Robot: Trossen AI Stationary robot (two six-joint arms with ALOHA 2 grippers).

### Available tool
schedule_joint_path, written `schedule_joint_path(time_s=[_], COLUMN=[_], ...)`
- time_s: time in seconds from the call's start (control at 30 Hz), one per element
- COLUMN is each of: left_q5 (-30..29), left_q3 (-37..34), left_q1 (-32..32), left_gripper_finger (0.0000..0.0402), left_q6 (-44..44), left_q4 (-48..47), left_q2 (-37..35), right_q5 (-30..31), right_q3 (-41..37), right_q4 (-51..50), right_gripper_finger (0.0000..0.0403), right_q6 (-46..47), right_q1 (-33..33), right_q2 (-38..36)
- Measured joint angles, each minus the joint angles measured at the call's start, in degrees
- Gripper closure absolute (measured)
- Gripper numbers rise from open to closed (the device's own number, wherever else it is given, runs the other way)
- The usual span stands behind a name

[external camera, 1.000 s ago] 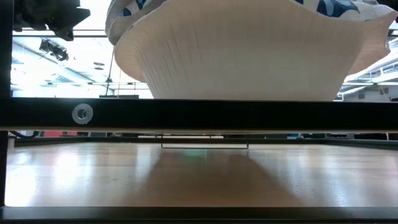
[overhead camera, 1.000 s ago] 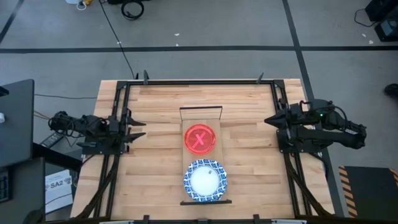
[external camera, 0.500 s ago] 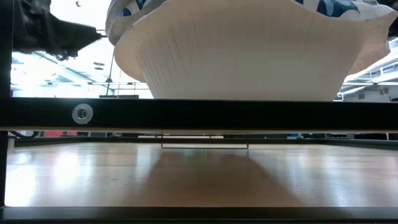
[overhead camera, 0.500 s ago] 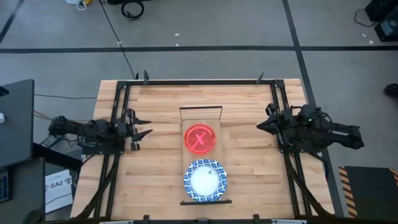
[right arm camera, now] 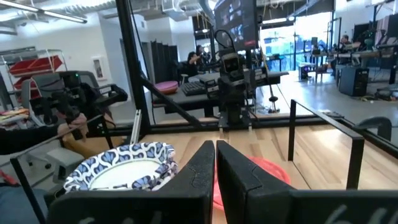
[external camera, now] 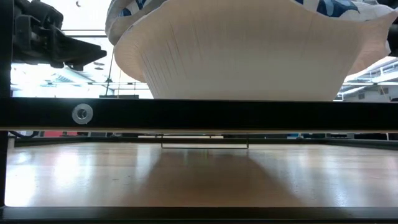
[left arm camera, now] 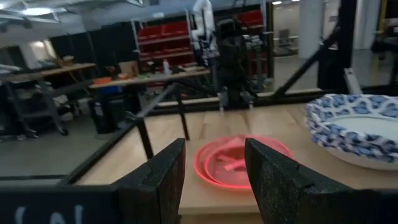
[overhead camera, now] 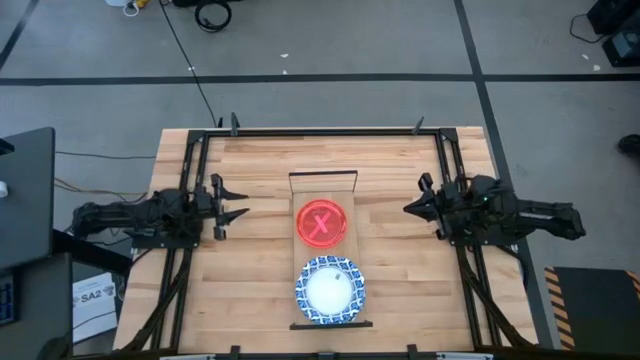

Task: Place and stack plates onto a shelf
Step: Return to Home Position

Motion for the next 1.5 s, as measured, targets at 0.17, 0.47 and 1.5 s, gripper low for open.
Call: schedule_joint_path(time_s=[0.17,0.47,1.5], left_q5=[4.1,5.6,5.3], left_q3=[0.0,0.0,-0.1], left_q1=[2.6,4.7,4.7], left_gripper_finger=[0.0230,0.0230,0.0230], left_q6=[-2.6,-2.1,-2.3], left_q4=[-1.5,-1.8,-1.0], left_q2=[0.0,0.0,0.1], right_q5=[0.0,0.0,10.4], right_q3=[-2.0,-3.7,-3.7], right_q4=[2.2,1.9,-2.9], right_gripper_finger=[0.0381,0.0381,0.0381], right_q6=[0.0,-2.2,-6.1], right_q1=[0.0,0.0,0.0], right_q2=[0.0,0.0,1.2])
